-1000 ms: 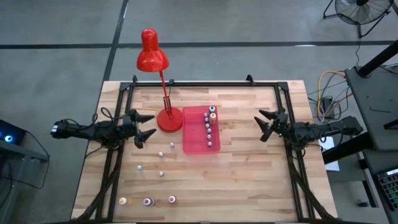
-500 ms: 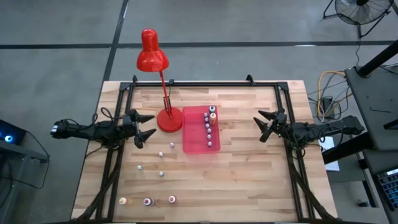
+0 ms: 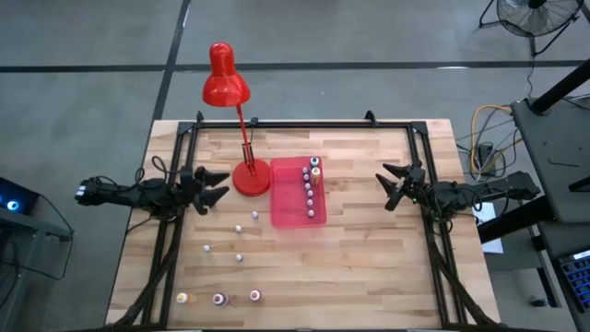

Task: Pick & Place food coloring
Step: Put the small black food coloring bottle into the bin

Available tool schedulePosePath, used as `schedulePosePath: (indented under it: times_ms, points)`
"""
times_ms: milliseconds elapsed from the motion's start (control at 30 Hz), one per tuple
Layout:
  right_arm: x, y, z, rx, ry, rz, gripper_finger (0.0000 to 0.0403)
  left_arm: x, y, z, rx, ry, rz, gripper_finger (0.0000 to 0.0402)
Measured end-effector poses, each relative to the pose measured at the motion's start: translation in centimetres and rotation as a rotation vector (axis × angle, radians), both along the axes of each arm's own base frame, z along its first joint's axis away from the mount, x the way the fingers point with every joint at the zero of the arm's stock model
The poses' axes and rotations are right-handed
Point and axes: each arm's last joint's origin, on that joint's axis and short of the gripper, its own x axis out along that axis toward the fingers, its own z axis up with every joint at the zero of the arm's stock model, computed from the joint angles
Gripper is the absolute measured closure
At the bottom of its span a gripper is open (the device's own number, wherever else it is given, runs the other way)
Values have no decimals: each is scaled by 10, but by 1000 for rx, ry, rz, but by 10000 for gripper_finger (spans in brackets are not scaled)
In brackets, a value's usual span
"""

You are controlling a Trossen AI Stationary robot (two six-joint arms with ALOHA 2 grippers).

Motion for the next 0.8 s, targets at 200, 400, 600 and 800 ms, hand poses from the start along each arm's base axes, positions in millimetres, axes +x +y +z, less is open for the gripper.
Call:
schedulePosePath:
  times_ms: [200, 400, 600, 800]
  points:
    - [0, 0, 0, 0, 0, 0, 188, -2, -2, 15, -28, 68, -82, 87]
    - [0, 0, 0, 1, -1, 0, 188, 1, -2, 69, 88, 230, -82, 87]
    - [0, 0, 0, 1, -1, 0, 188, 25, -7, 131, 134, 401, -92, 87]
    - [0, 0, 0, 0, 0, 0, 188, 58, -13, 176, 154, 649, -101, 87]
